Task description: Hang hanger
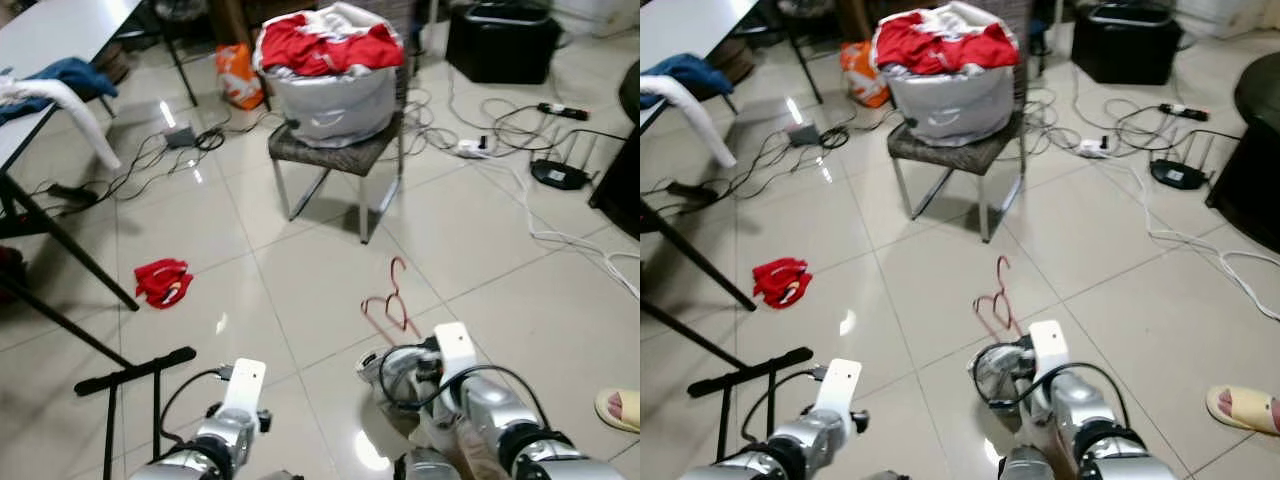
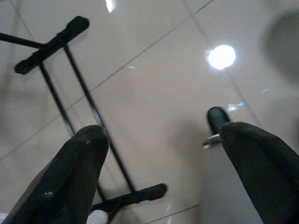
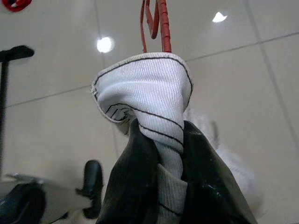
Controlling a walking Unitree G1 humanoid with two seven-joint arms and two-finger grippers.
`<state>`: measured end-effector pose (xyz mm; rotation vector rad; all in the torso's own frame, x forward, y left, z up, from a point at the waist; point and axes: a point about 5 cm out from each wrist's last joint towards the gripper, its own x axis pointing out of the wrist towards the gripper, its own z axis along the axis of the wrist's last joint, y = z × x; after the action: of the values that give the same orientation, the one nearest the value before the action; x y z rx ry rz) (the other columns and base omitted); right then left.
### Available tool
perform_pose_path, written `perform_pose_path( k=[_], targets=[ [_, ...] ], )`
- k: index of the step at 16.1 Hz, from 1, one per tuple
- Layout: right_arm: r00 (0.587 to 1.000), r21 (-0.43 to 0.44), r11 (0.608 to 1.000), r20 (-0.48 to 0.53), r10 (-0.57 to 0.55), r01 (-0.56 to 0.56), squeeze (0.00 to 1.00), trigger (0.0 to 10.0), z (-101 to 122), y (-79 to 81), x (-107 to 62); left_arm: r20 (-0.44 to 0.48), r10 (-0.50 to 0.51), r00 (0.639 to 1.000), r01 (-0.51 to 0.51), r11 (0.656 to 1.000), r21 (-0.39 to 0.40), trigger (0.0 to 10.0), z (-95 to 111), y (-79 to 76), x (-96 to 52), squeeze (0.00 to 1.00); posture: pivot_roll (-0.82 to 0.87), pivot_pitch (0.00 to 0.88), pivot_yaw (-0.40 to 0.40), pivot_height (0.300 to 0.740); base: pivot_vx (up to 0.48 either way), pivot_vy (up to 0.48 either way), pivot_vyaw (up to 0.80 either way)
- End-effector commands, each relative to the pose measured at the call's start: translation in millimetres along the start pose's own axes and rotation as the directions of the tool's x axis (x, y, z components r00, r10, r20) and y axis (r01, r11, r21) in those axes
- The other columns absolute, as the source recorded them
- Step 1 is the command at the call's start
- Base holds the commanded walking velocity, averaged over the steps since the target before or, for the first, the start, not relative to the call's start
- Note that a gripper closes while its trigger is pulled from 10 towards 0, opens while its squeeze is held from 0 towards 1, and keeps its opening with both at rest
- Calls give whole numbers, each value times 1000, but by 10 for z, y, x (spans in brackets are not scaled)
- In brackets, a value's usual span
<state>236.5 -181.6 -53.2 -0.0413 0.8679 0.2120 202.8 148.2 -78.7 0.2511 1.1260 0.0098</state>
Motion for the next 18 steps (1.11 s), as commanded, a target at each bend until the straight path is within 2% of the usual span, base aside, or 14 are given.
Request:
perform_pose_path(
  k=[1, 2, 3, 5, 6, 9, 11, 17, 18],
  targets=[
    [999, 68, 997, -33, 31, -29, 0, 10000, -106, 93, 9, -27, 16, 1000, -15, 999, 40, 10000, -67, 112, 13, 0, -213, 0, 160, 740, 0, 0, 0],
    [996, 80, 996, -78, 34, -28, 0, 10000, -223, 125, 0, -51, 19, 998, -16, 998, 54, 10000, -117, 162, 18, 0, -210, 0, 159, 740, 0, 0, 0],
    [992, 80, 997, -119, 32, -23, 0, 10000, -327, 139, -16, -62, 14, 998, -12, 999, 35, 10000, -134, 190, 20, 0, -210, 0, 159, 740, 0, 0, 0],
    [989, 110, 994, -143, 45, -30, 0, 10000, -385, 154, -25, -59, -30, 998, 22, 991, -132, 10000, -76, 144, 16, 0, -191, 0, 151, 740, 0, 0, 0],
    [988, 99, 994, -148, 53, -39, 0, 10000, -391, 161, -26, -54, -39, 998, 28, 984, -178, 10000, -50, 126, 14, 0, -191, 0, 151, 740, 0, 0, 0],
    [985, 42, 997, -156, 71, -65, 0, 10000, -385, 191, -20, -46, -70, 996, 59, 978, -199, 10000, -4, 43, 4, 0, -178, 0, 144, 740, 0, 0, 231],
    [988, 7, 998, -140, 67, -67, 0, 10000, -321, 199, -4, -39, -91, 995, 82, 981, -177, 10000, 5, -12, -2, 0, -176, 0, 143, 740, 0, 0, 597],
    [989, -28, 998, -132, 60, -64, 0, 10000, -253, 179, 7, 3, -97, 995, 97, 986, -136, 10000, 120, -17, -9, 0, -159, 0, 129, 740, 0, 0, 530],
    [990, -28, 998, -130, 58, -62, 0, 10000, -249, 174, 7, -6, -99, 995, 97, 986, -139, 10000, 39, -65, -8, 0, -156, 0, 129, 740, 0, 0, 506]
  ],
)
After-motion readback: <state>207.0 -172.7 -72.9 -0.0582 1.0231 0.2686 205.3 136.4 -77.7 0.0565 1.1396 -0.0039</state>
